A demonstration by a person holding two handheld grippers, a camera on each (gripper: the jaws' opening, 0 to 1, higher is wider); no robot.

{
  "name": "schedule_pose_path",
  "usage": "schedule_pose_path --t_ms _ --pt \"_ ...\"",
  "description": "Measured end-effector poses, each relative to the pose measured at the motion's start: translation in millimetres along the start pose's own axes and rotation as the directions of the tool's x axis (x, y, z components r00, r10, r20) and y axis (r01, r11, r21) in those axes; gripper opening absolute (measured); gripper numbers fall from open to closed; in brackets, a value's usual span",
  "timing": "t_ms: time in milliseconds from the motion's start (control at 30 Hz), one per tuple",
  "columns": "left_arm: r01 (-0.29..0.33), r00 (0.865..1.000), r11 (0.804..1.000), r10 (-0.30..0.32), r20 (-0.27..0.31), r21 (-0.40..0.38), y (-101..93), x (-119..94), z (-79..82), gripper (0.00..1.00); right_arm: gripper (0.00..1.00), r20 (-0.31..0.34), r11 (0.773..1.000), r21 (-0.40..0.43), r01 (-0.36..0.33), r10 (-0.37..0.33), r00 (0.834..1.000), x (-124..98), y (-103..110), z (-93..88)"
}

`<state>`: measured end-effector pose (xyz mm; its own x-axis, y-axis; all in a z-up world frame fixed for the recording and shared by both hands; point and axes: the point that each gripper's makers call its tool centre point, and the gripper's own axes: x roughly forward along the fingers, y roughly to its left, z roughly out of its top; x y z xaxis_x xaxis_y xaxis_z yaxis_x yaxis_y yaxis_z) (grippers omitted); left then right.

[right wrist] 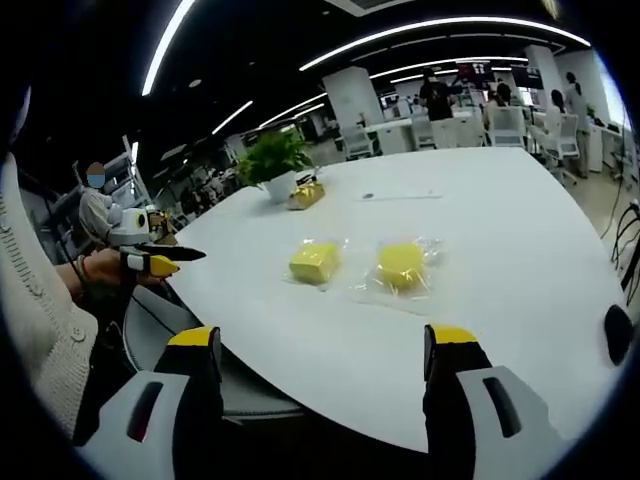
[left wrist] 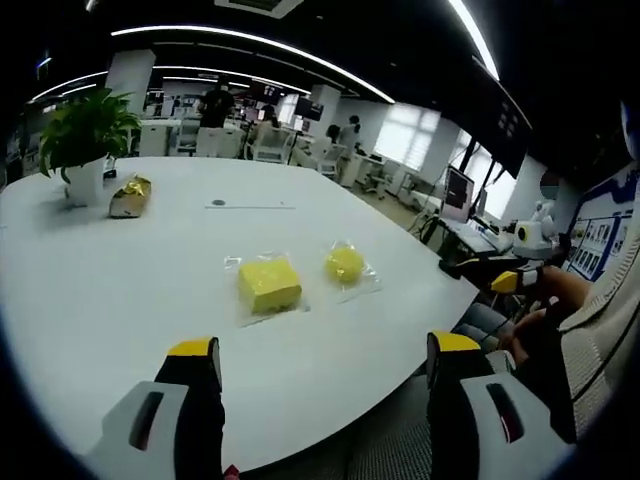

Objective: Compare the silicone blocks by pressing each to a similar depth, holding the contact briefly, and releasing to observe deformation and rebound differences across the visible hardness samples.

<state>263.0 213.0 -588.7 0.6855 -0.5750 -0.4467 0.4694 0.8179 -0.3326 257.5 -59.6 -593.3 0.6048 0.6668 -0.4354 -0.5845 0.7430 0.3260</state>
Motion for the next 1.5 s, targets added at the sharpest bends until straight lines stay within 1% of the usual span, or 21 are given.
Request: schedule_pose_path --t_ms 300,500,733,1167,1500 --pt "0.009 1.000 1.000 -0.009 0.004 -0.010 1.2 -1.1 1.5 0.84 0.78 0.003 1.000 -0.004 0.012 -0.012 1.000 -2.0 -2.8 2.4" --pt "0.010 1.000 1.000 -0.010 0.009 -0.016 1.4 -1.6 2.0 0.84 0.77 0.003 1.000 -0.006 0.008 -0.008 1.000 -2.6 -1.7 2.4" --pt "0.011 1.000 1.000 -0.011 0.002 -0.021 1.1 -1.3 -1.2 0.84 0.76 -0.009 1.000 -0.010 0.010 -0.010 1.000 -3.9 -1.2 -2.0" --pt "0.017 1.000 1.000 -0.017 -0.007 -0.014 1.5 -0.2 -1.9 0.84 0.77 -0.006 1.000 -0.013 0.017 -0.017 1.000 -3.4 -3.4 0.0" --pt "0.014 1.000 1.000 -0.015 -0.014 -0.023 5.2 0.9 -4.0 0.84 0.76 0.000 0.999 -0.002 0.033 -0.033 0.999 -4.4 -9.4 0.1"
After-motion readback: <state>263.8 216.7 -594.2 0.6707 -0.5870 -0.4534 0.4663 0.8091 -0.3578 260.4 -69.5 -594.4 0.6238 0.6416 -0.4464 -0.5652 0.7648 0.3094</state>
